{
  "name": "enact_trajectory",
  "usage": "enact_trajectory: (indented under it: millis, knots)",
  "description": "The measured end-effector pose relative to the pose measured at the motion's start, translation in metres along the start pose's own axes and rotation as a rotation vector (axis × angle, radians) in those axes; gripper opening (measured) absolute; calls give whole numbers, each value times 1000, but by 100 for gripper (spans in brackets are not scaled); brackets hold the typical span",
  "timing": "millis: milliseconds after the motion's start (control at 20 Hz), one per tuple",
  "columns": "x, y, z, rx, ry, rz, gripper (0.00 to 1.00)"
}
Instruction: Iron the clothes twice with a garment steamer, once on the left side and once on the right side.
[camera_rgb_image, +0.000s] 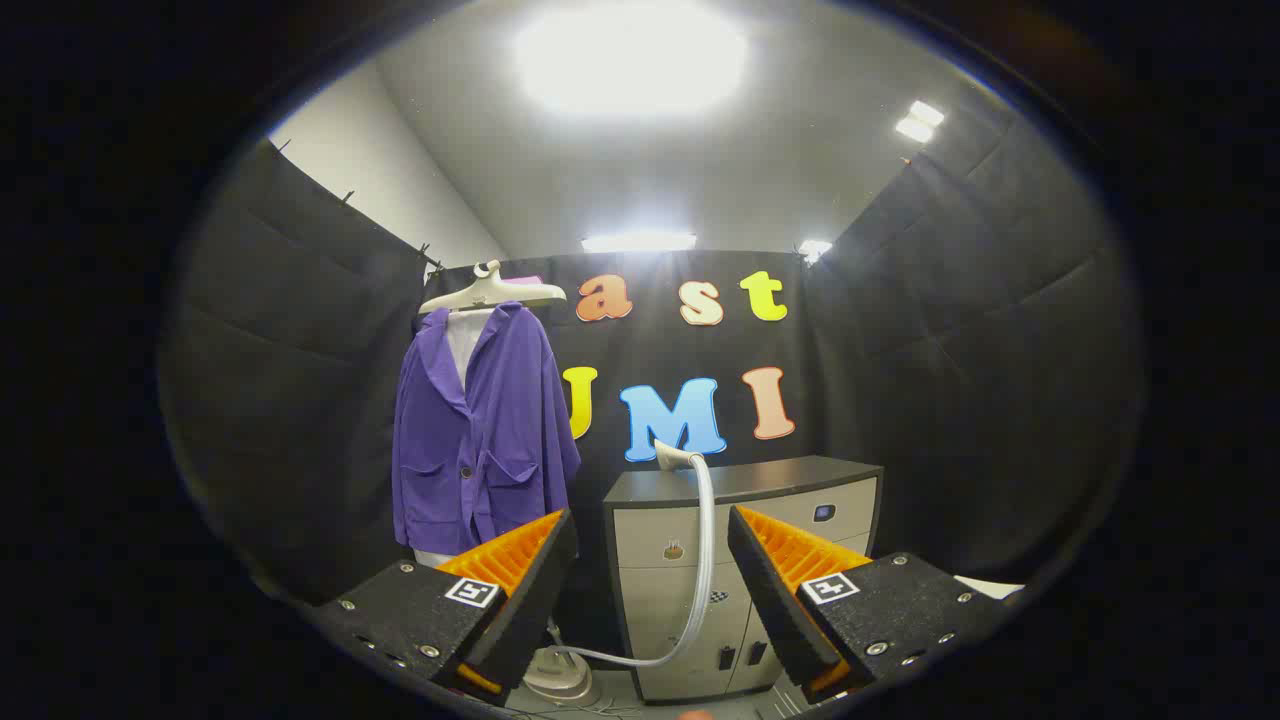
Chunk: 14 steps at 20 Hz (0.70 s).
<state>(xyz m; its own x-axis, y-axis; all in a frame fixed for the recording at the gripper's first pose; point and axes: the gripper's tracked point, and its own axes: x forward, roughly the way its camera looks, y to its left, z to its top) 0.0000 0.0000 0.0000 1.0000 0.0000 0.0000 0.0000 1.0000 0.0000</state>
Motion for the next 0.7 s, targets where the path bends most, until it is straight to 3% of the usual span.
enact_trajectory:
  millis: [700]
  knots:
    - [3, 7, -8, -15, 30, 3, 93]
